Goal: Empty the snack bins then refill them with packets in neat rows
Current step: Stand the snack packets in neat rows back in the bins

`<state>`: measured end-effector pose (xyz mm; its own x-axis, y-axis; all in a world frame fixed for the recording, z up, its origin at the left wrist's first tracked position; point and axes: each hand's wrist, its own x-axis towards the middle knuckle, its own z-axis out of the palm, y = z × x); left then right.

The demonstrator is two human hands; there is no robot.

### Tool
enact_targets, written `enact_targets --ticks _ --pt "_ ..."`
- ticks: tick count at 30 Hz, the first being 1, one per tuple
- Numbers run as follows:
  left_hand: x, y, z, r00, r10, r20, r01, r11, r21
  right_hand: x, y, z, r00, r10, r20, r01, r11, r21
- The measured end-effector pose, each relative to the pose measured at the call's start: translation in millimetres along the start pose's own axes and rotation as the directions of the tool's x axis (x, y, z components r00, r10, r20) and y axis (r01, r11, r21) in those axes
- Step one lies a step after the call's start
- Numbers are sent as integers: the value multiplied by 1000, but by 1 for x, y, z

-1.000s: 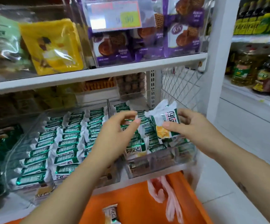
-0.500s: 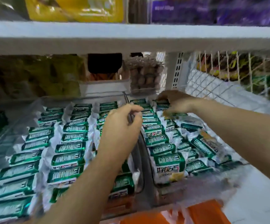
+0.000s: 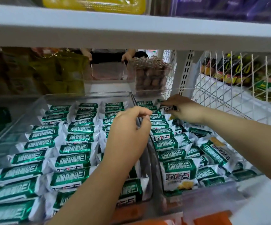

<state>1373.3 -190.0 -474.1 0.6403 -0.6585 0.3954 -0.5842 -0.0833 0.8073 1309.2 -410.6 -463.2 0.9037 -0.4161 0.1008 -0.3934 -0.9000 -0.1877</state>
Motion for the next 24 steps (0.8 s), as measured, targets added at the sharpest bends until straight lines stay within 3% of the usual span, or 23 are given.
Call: enact_targets --ticks 3,6,10,12,14,15,17,18,20,22,24 --pt "-1 0 -1 1000 1 0 -1 1000 9 -4 2 5 1000 -12 -18 11 998 -62" --pt "-1 0 -2 1000 -3 -2 3 1000 6 -7 1 -1 999 11 -32 -11 1000 -20" --pt "1 1 -2 1000 -5 1 5 1000 11 -27 2 -38 980 170 -106 -164 984 66" --pt "1 0 -2 1000 -4 0 4 1000 12 -45 3 -52 973 220 71 -217 975 -47" --pt "1 0 -1 1000 -3 -4 3 1000 10 -62 0 -49 917 271 294 -228 958 -171" --pt "0 0 -1 1000 -3 -6 3 1000 9 -65 2 -41 903 284 323 -213 948 -236" --pt "-1 0 -1 1000 -9 -8 9 1000 3 -66 10 -31 946 247 211 -181 940 -288" --pt "-1 1 -1 1000 -14 -9 14 1000 -1 -65 12 -33 964 230 131 -193 950 -248" --pt "-1 0 -1 1000 -19 -13 19 1000 -8 -61 20 -45 965 257 49 -257 966 4" --pt "-1 -1 -1 1000 -18 -12 18 1000 -13 -62 23 -51 960 251 123 -269 948 167" --pt "-1 -1 -1 1000 -25 -7 25 1000 -9 -63 23 -41 947 208 246 -227 973 49"
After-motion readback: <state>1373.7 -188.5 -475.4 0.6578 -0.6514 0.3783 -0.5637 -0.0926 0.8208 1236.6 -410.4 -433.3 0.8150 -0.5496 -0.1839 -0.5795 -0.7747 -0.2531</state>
